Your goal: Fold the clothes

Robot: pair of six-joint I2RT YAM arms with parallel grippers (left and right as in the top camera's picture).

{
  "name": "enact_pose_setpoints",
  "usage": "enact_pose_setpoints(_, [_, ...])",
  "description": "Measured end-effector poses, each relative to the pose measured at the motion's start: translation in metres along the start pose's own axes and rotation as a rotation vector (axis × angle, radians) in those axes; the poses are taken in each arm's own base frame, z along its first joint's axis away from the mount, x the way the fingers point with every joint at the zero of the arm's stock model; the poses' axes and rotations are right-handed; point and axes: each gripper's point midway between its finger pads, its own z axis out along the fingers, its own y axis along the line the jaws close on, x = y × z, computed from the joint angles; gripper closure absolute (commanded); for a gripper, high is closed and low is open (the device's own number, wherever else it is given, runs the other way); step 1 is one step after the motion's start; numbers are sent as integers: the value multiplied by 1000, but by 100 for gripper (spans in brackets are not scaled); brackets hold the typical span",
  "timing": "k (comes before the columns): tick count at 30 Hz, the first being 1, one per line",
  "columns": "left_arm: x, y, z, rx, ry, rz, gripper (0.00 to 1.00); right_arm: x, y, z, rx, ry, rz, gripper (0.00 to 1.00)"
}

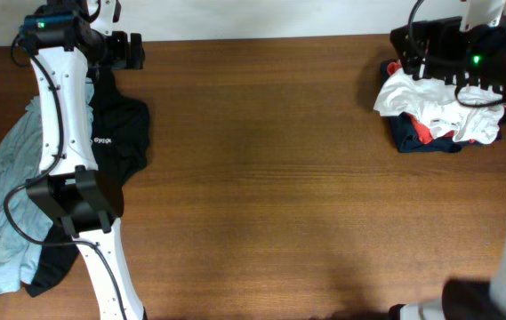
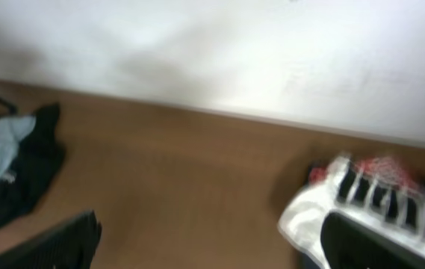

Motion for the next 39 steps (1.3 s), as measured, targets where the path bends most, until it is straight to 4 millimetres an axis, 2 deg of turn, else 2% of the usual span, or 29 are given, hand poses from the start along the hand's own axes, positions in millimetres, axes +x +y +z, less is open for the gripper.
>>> enact_pose_setpoints(3, [0,0,0,0,0,0,1,-18,12,-28,35,-150,-67,2])
enact_pose_setpoints(5, [0,0,0,0,1,0,1,-21,16,-50,68,-252,-96,1])
enact_pose_setpoints(7, [0,0,0,0,1,-1,1,-15,20,-68,92,-332,-117,1])
enact_pose_setpoints(10, [0,0,0,1,1,0,1,15,25,-78,109,-398,-136,1])
enact_pose_setpoints(13, [0,0,0,0,1,0,1,60,24,-68,117,-405,-134,1])
enact_pose_setpoints(16, [0,0,0,-1,1,0,1,116,22,-50,118,-402,-117,1])
enact_pose_setpoints(20, [0,0,0,0,1,0,1,181,20,-33,124,-423,-88,1])
enact_pose_setpoints(24, [0,0,0,0,1,0,1,233,14,-21,146,-487,0,1])
enact_pose_setpoints(28, [0,0,0,0,1,-1,1,282,6,1,159,-461,64,1])
enact_pose_setpoints(32, [0,0,0,0,0,0,1,312,1,14,170,-453,90,1])
enact_pose_setpoints(39, [0,0,0,0,1,-1,1,317,0,14,176,-493,96,1])
